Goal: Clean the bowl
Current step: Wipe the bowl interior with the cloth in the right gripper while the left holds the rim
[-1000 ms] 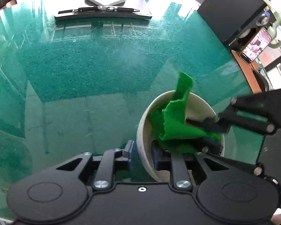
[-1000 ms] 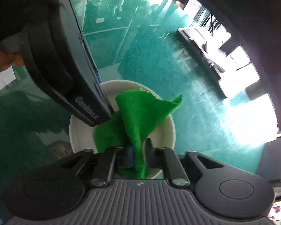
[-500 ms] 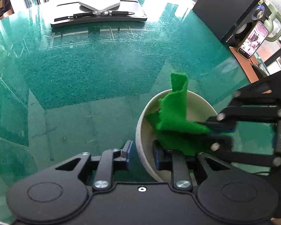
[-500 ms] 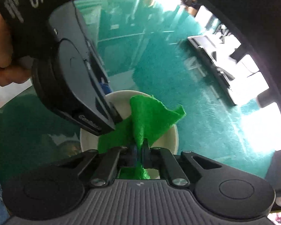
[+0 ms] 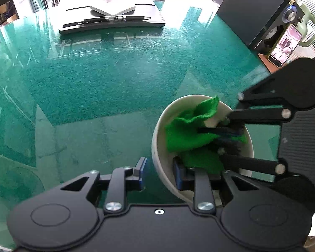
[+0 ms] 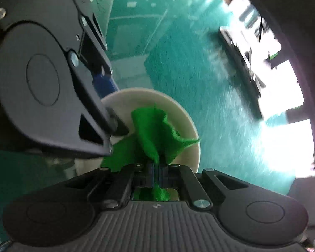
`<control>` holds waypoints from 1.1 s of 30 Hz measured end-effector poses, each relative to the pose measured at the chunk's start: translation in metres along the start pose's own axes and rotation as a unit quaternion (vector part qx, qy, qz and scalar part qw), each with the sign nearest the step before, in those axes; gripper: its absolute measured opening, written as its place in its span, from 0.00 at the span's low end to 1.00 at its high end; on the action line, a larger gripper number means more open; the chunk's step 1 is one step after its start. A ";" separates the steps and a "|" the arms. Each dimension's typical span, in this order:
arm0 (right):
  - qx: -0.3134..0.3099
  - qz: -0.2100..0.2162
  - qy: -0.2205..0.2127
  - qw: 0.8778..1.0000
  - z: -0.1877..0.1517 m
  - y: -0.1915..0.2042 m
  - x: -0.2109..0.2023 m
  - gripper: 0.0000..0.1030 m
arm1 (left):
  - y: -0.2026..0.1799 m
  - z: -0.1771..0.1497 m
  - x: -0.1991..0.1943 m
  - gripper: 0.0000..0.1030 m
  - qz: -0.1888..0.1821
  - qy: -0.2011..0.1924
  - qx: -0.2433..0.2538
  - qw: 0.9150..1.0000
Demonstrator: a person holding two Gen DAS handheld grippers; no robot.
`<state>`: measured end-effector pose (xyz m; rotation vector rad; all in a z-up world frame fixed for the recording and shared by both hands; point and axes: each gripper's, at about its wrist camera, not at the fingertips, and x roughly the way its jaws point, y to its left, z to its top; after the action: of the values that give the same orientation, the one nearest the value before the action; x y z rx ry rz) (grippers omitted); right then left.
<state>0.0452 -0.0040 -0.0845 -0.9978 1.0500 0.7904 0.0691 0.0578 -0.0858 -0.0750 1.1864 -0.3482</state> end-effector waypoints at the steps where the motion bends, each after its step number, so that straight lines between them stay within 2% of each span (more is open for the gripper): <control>1: 0.009 0.010 0.006 1.000 0.000 -0.001 0.000 0.04 | 0.000 0.000 0.000 0.28 0.000 0.000 0.001 1.000; 4: 0.046 0.061 0.017 0.997 0.001 -0.008 0.001 0.04 | -0.001 0.000 0.000 0.28 0.001 -0.003 0.000 1.000; 8: 0.090 0.137 0.012 0.986 0.007 -0.013 0.000 0.06 | 0.000 -0.001 0.000 0.28 -0.001 -0.005 0.000 1.000; 10: 0.104 0.152 0.005 0.983 0.010 -0.012 0.001 0.06 | 0.000 -0.001 0.000 0.28 -0.001 -0.005 -0.001 1.000; 15: 0.076 0.146 0.013 0.986 0.010 -0.009 0.004 0.06 | -0.001 0.000 0.001 0.28 -0.001 -0.004 0.003 1.000; 20: 0.060 0.122 0.033 0.990 0.006 -0.013 0.004 0.05 | -0.002 -0.001 0.001 0.28 0.000 -0.005 0.008 1.000; 28: 0.044 0.029 0.017 0.998 0.000 -0.008 -0.007 0.03 | -0.008 -0.001 0.002 0.32 0.006 -0.006 0.020 1.000; 33: 0.051 0.066 0.009 0.997 -0.009 -0.004 -0.009 0.04 | -0.009 -0.001 0.002 0.33 0.007 -0.006 0.019 1.000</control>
<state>0.0432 -0.0141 -0.0762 -0.8573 1.1689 0.8276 0.0670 0.0488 -0.0863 -0.0349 1.1670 -0.3574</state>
